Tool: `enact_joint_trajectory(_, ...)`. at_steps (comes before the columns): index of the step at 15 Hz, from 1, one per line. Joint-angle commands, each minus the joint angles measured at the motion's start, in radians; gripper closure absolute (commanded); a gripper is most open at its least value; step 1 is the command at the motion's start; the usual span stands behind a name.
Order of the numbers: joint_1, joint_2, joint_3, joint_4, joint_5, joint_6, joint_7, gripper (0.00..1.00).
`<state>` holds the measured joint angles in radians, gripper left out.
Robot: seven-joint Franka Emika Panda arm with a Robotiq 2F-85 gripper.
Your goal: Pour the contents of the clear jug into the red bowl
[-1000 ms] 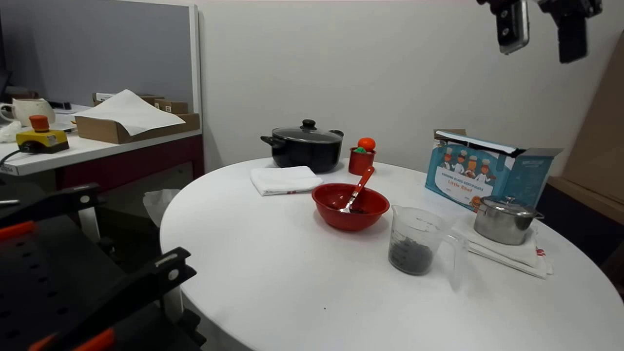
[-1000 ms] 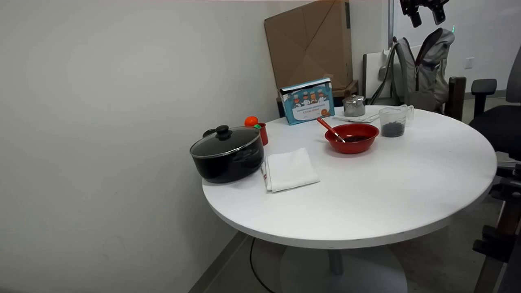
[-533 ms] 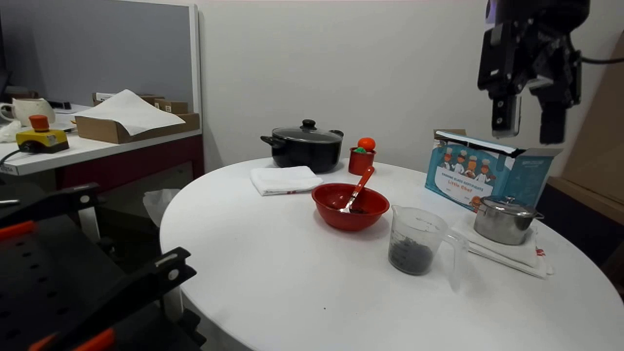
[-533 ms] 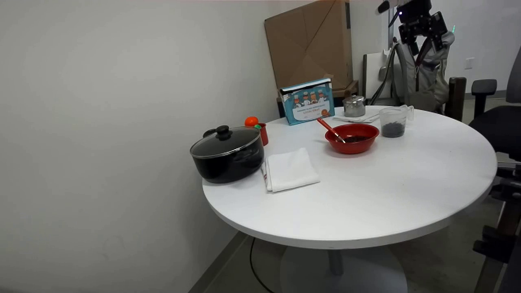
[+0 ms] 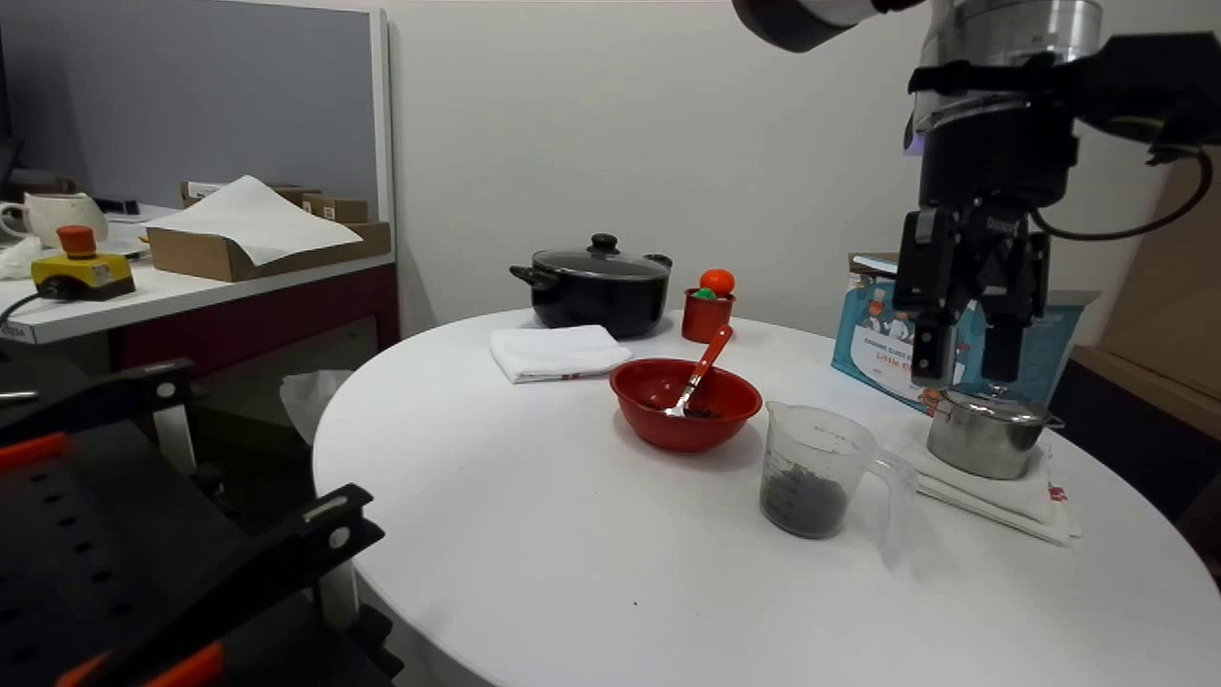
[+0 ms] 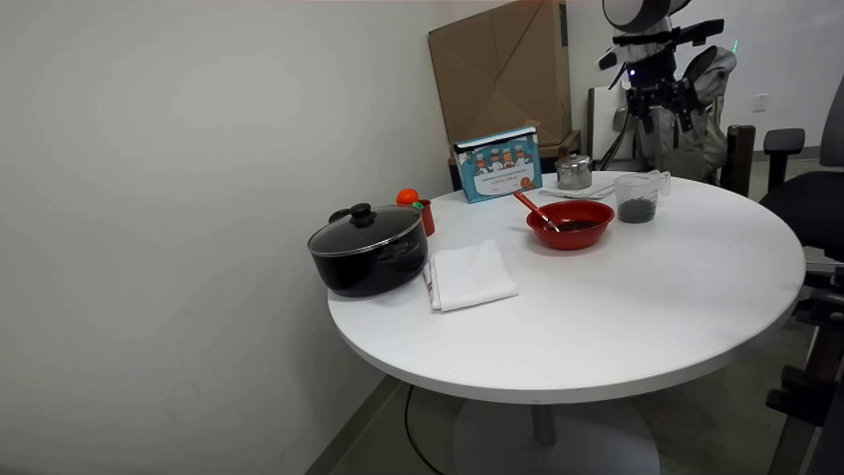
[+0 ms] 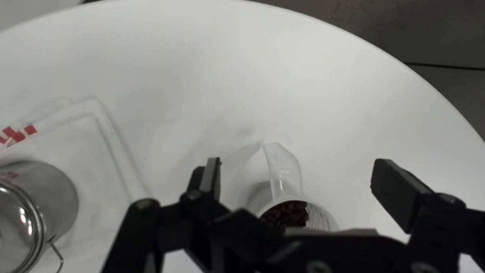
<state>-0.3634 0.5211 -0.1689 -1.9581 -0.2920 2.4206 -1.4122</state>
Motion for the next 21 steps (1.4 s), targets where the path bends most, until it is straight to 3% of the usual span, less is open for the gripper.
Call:
enact_joint_trajectory(1,-0.038,0.056,0.038,0.033,0.049,0.07,-0.063,0.0)
enact_joint_trajectory(10,-0.082,0.137,0.066,0.036,0.089,0.083,-0.112,0.0)
enact_joint_trajectory(11,-0.085,0.141,0.067,0.034,0.091,0.087,-0.114,0.04)
enact_joint_trajectory(12,-0.087,0.145,0.068,0.033,0.093,0.091,-0.118,0.28)
enact_joint_trajectory(14,-0.092,0.153,0.071,0.029,0.099,0.099,-0.122,0.33)
enact_joint_trajectory(21,-0.104,0.187,0.082,0.004,0.105,0.156,-0.114,0.86)
